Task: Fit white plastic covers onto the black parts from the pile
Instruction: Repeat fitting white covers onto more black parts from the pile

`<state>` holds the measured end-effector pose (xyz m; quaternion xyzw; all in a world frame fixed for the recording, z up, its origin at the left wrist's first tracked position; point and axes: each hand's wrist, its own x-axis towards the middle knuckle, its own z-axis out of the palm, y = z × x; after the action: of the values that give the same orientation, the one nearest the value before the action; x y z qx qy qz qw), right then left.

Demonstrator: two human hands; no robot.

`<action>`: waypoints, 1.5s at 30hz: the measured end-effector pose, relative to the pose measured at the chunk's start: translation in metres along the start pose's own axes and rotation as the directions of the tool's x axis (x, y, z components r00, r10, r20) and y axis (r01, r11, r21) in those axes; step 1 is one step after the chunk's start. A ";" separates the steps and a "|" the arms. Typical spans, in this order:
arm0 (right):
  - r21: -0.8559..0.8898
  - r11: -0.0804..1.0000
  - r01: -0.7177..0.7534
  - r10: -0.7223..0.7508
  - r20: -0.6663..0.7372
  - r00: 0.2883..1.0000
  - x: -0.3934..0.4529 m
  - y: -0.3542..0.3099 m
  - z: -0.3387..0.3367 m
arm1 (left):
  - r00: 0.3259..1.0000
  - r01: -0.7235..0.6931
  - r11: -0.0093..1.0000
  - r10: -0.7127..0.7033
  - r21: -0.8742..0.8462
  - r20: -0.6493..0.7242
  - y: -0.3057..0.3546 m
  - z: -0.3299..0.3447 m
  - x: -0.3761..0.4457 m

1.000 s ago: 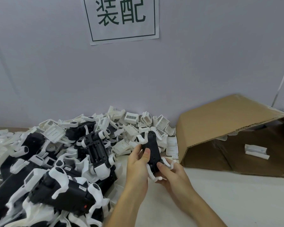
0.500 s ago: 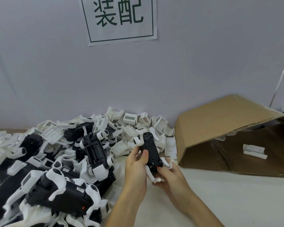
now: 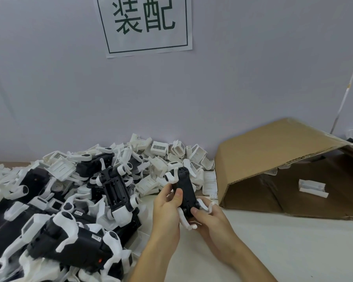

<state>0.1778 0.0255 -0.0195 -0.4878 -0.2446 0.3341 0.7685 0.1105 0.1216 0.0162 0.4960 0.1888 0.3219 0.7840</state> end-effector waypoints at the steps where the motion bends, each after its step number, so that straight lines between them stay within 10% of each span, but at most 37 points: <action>1: 0.017 1.000 -0.002 0.002 0.004 1.000 0.000 0.000 0.000 | 1.000 0.002 1.000 -0.002 0.000 -0.001 0.000 0.000 0.000; 18: -0.002 0.999 0.050 -0.050 0.029 0.998 -0.003 -0.001 0.003 | 0.996 -0.011 0.993 0.002 -0.115 -0.084 0.006 0.003 -0.003; 22: -0.095 0.967 0.237 -0.251 -0.194 0.948 -0.002 0.000 0.000 | 0.995 0.001 0.971 -0.025 -0.239 -0.100 0.017 0.003 -0.006; 27: -0.695 0.668 0.265 -0.578 -0.261 0.773 0.001 0.000 -0.006 | 0.994 0.045 0.957 -0.070 -0.285 -0.078 0.021 0.000 -0.004; 37: -0.992 0.028 0.123 -0.183 0.115 0.976 0.005 0.015 -0.003 | 0.954 -0.108 0.991 0.127 0.083 -0.273 0.012 -0.005 0.002; 45: -0.754 0.651 0.093 -0.389 -0.226 0.893 0.002 -0.001 -0.004 | 0.970 -0.089 0.996 0.080 -0.027 -0.230 0.012 -0.008 0.005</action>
<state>0.1819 0.0247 -0.0200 -0.7669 -0.2718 0.0049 0.5814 0.1053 0.1335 0.0238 0.4486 0.2508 0.4134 0.7516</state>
